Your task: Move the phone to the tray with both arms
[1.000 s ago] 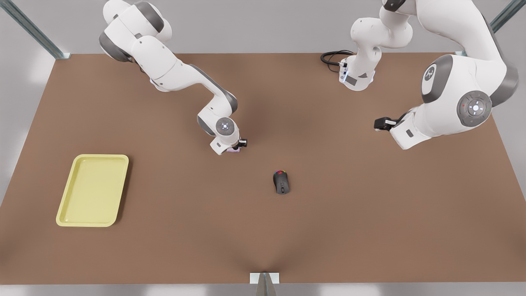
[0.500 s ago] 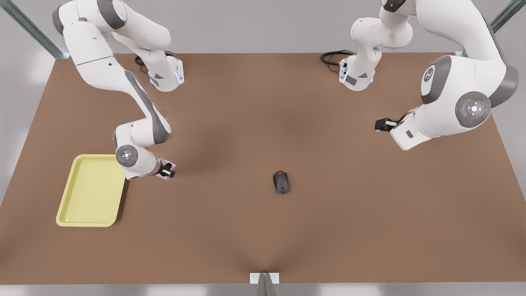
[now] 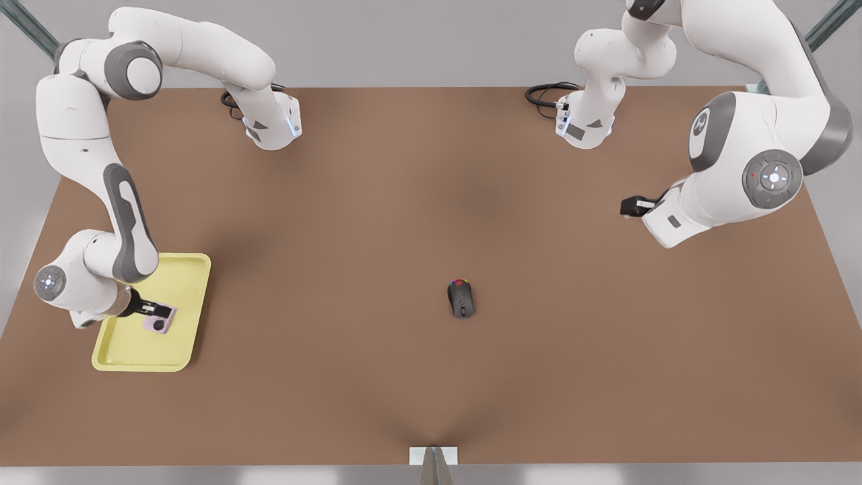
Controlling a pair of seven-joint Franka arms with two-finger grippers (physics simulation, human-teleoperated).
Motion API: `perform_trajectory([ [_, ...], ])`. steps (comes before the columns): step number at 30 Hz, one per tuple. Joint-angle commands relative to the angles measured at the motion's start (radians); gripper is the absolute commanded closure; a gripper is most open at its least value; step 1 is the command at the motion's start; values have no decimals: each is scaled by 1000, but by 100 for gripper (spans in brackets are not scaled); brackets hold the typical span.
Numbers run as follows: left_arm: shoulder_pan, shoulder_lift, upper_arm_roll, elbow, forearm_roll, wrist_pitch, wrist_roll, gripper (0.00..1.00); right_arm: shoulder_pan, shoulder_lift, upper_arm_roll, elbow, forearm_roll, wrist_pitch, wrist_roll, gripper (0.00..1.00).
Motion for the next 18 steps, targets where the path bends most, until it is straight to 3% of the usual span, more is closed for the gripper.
perform_trajectory([
  [1, 0, -5, 0, 0, -1, 0, 1, 0, 3, -36, 5, 10, 0, -41, -614, 0],
  [2, 0, -9, 0, 0, 4, -3, 8, 0, 6, -104, 26, 10, 2, -73, -612, 0],
  [3, 0, -8, -2, 2, 2, -2, 1, 0, 6, -185, 92, 73, 0, -252, -537, 0],
  [5, 0, -3, 3, 33, -3, -25, -1, 0, 6, -407, 279, 94, 5, -550, -195, 0],
  [6, 0, -2, 1, 33, -1, -26, -1, 0, 6, -450, 370, 152, 5, -679, -11, 0],
  [7, 0, -3, 1, 36, -1, -30, -1, 0, 6, -464, 413, 204, 5, -765, 66, 0],
  [8, 0, -3, 1, 37, -1, -33, -1, 0, 20, -547, 392, 197, 78, -782, 75, 0],
  [9, 0, -3, 1, 36, -1, -34, -1, 0, 200, -565, 207, 182, 97, -798, 75, 0],
  [10, 0, -5, 1, 37, -1, -34, -2, 0, 451, -578, -79, 180, 150, -812, 74, 0],
  [11, 0, -5, 1, 37, 0, -34, -1, 0, 601, -576, -237, 185, 158, -829, 74, 0],
  [12, 0, -5, 0, 37, 0, -40, -2, 0, 709, -582, -341, 185, 170, -832, 74, 0],
  [18, 0, -2, 0, 36, 0, -43, -2, 0, 726, -584, -366, 232, 184, -748, 69, 0],
])
